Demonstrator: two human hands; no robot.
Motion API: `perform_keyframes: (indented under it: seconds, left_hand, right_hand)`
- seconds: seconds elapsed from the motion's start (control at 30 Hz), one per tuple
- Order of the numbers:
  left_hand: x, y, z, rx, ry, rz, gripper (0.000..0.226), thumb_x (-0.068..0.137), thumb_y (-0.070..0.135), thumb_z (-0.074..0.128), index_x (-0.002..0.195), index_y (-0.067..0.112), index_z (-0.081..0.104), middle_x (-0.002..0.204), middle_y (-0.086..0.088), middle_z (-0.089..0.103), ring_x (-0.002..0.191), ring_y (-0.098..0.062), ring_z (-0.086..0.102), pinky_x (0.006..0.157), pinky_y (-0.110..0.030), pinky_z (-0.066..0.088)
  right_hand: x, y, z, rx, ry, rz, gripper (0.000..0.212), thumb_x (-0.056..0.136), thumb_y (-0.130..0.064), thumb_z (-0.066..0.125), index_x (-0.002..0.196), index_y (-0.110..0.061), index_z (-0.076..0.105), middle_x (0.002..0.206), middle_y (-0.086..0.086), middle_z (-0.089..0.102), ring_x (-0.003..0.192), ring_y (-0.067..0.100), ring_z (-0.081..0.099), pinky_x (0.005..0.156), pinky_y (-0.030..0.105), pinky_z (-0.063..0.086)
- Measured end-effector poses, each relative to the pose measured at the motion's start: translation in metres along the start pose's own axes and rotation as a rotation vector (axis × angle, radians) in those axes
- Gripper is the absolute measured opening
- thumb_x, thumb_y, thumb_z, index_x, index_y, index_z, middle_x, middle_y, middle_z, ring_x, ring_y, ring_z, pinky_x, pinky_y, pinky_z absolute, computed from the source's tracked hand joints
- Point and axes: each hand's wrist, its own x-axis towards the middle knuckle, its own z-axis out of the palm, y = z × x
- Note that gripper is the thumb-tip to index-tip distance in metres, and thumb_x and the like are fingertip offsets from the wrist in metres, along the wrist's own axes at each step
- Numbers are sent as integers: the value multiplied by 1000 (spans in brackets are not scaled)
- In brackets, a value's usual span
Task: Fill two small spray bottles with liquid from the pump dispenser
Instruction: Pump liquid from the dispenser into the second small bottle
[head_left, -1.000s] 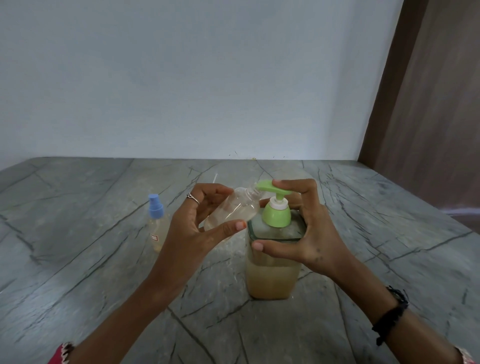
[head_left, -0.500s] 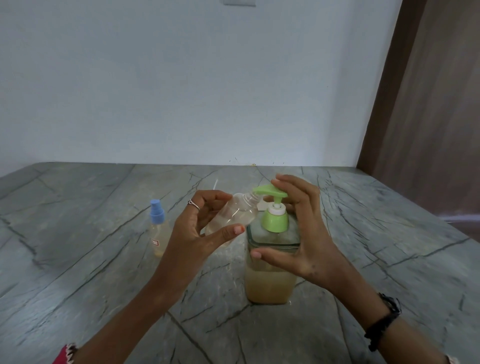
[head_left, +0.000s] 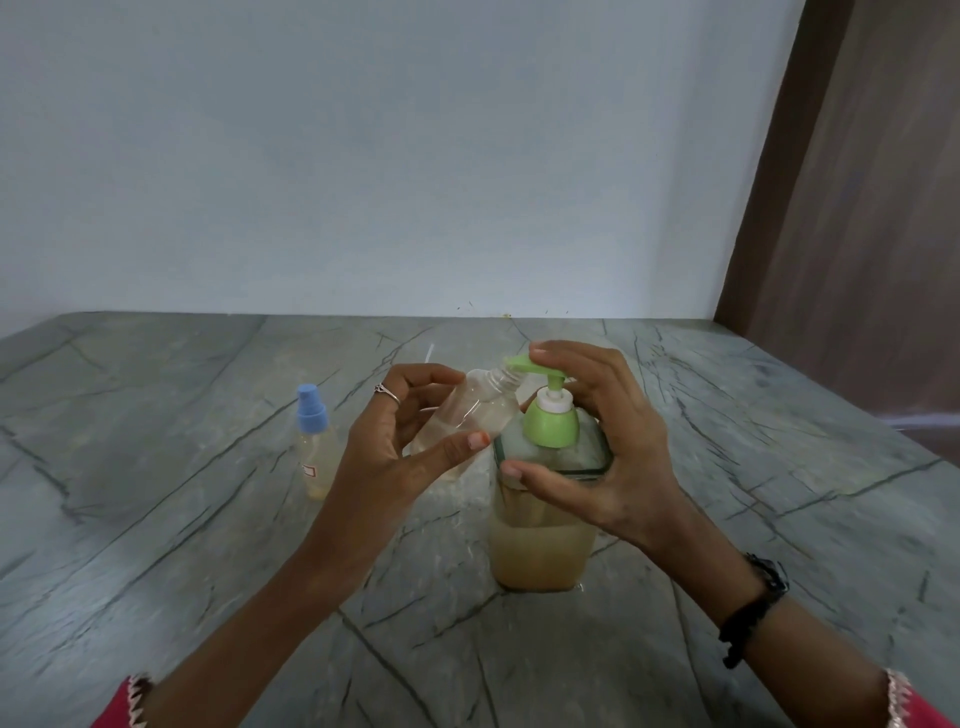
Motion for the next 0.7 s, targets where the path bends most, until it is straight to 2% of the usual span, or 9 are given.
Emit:
perform_keyframes:
  seconds: [0.2, 0.3, 0.43, 0.57, 0.7]
  left_hand:
    - [0, -3, -4, 24, -26, 9, 39, 63, 23, 73, 98, 27, 56, 94, 15, 67, 94, -4, 64, 69, -17, 53]
    - [1, -3, -6, 20, -40, 23, 43, 59, 34, 74, 98, 28, 56, 94, 16, 66, 94, -4, 63, 68, -16, 52]
    - [2, -5, -6, -13, -34, 14, 44, 58, 36, 73, 98, 29, 56, 95, 15, 66, 96, -7, 64, 67, -16, 53]
    - [3, -8, -3, -21, -18, 2, 43, 63, 21, 73, 100, 28, 53, 93, 18, 66, 93, -4, 64, 68, -17, 52]
    - [2, -10, -1, -41, -15, -4, 46, 64, 19, 70, 105, 28, 49, 98, 14, 62, 95, 1, 62, 74, -15, 51]
  right_hand:
    - [0, -2, 2, 13, 68, -5, 50, 73, -32, 77, 115, -13, 57, 115, -4, 55, 107, 11, 58, 82, 26, 53]
    - [-1, -2, 3, 9, 79, 6, 44, 75, -32, 75, 111, -12, 58, 111, -4, 55, 104, 11, 59, 80, 25, 53]
    - [-3, -3, 3, 21, 61, 30, 49, 77, -34, 73, 116, -12, 55, 118, -4, 54, 111, 14, 56, 85, 31, 53]
    - [-5, -3, 3, 14, 7, 53, 57, 78, -35, 71, 128, -21, 46, 130, -18, 44, 118, 13, 53, 93, 31, 49]
    - [-6, -4, 3, 26, -30, 110, 63, 79, -38, 69, 134, -28, 40, 134, -23, 40, 116, 17, 57, 95, 33, 49]
